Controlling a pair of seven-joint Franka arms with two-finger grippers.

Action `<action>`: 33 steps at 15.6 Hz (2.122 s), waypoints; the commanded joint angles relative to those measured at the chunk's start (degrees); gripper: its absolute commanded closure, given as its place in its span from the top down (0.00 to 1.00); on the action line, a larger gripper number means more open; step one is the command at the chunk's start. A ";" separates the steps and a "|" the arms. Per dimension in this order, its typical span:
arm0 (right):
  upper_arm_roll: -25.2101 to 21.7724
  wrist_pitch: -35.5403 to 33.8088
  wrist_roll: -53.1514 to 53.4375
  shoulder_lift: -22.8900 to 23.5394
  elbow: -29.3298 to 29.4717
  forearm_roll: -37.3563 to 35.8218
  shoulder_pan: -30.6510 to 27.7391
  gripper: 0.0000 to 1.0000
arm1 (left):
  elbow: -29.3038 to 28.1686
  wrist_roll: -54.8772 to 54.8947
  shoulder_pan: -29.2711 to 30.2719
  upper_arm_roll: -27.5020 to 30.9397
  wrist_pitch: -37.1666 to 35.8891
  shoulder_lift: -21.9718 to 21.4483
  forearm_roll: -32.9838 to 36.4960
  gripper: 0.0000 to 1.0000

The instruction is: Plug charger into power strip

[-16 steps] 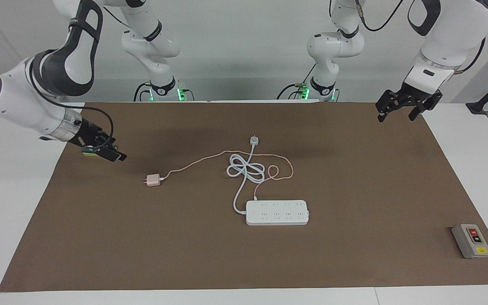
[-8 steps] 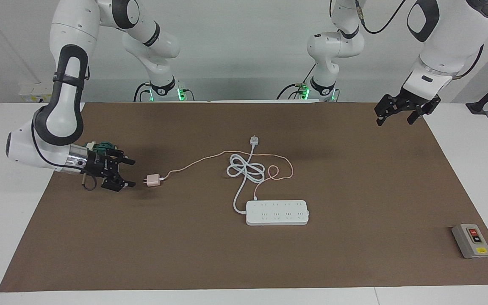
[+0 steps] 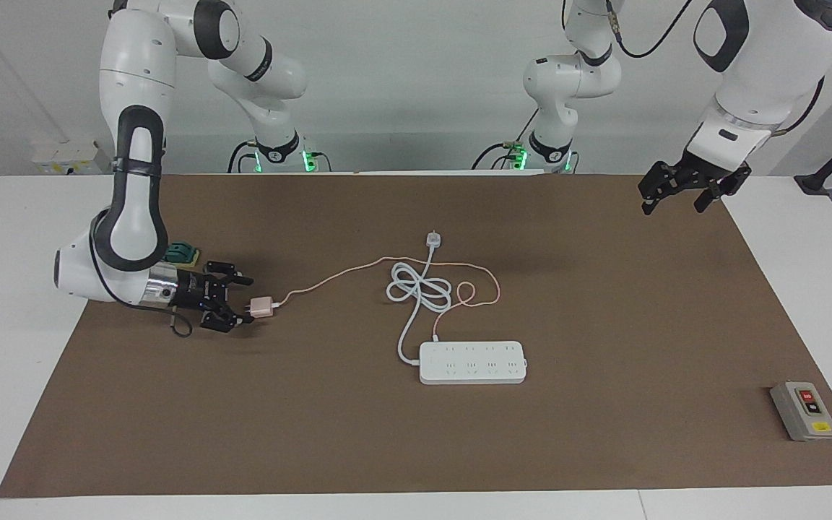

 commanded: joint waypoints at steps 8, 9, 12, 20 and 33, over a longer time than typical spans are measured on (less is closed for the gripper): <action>0.11 5.93 -3.87 -0.62 -3.62 1.11 0.38 0.98 | 0.62 0.60 -0.37 0.44 -0.40 0.53 0.82 1.00; 0.11 5.93 -4.40 -0.62 -3.71 1.11 0.38 0.93 | 0.62 0.60 -0.37 0.35 -0.40 0.53 0.82 1.00; 0.11 5.76 -5.11 -0.62 -3.71 1.11 0.38 0.34 | 0.62 0.60 -0.37 0.44 -0.23 0.62 0.82 1.00; 0.11 4.71 -1.16 -1.32 -0.73 1.02 1.79 0.00 | 0.80 0.07 -0.10 0.26 0.39 1.67 0.56 1.00; 0.90 -0.31 26.59 -7.47 14.65 1.63 17.42 0.00 | 3.79 2.97 0.42 0.79 -0.49 3.96 -9.90 1.00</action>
